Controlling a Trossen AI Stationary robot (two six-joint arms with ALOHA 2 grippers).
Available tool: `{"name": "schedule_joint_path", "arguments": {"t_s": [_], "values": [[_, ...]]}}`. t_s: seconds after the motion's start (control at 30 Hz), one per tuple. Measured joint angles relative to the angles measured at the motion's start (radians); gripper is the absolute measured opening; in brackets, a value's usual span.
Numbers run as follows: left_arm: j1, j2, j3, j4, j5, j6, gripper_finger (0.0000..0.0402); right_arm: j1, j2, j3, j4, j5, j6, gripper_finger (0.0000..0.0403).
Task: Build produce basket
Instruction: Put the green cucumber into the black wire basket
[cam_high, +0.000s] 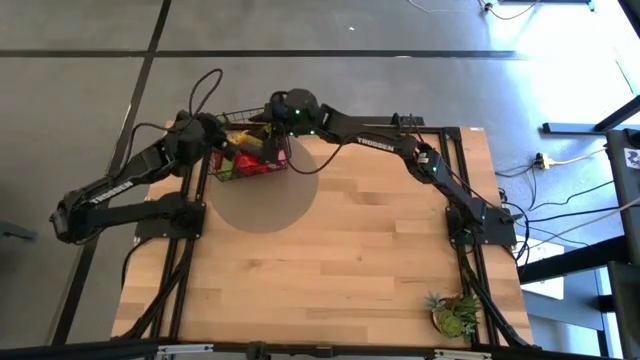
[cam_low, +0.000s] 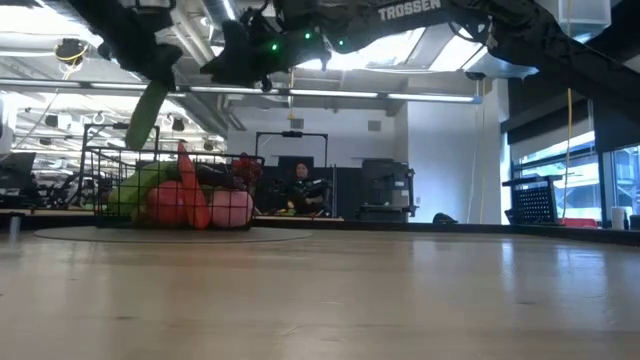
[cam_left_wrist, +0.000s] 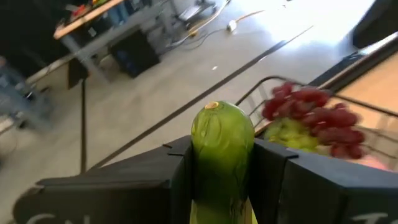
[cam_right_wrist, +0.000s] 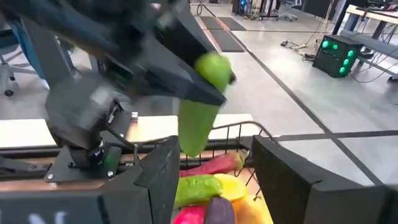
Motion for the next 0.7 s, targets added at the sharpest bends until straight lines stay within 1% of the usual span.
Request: {"name": "schedule_joint_path", "arguments": {"t_s": [0.07,0.17,0.37,0.57,0.7], "values": [[0.038,0.022,0.0,0.0,0.003,-0.007,0.008,0.0,-0.005,0.004,0.014,-0.002,0.0,0.0191],[0.094,0.065,0.0,0.0,0.034,-0.026,0.008,0.001,-0.017,0.004,0.017,-0.019,0.0,0.0191],[0.203,0.158,0.0,-0.004,0.092,-0.085,0.008,0.005,-0.031,0.005,0.016,-0.022,-0.018,0.0191],[0.248,0.217,0.0,-0.005,0.114,-0.086,0.008,0.005,-0.033,0.005,0.014,-0.067,-0.014,0.0191],[0.248,0.253,0.0,-0.006,0.139,-0.085,0.0084,0.005,-0.033,0.005,0.014,-0.071,-0.01,0.0191]]}}
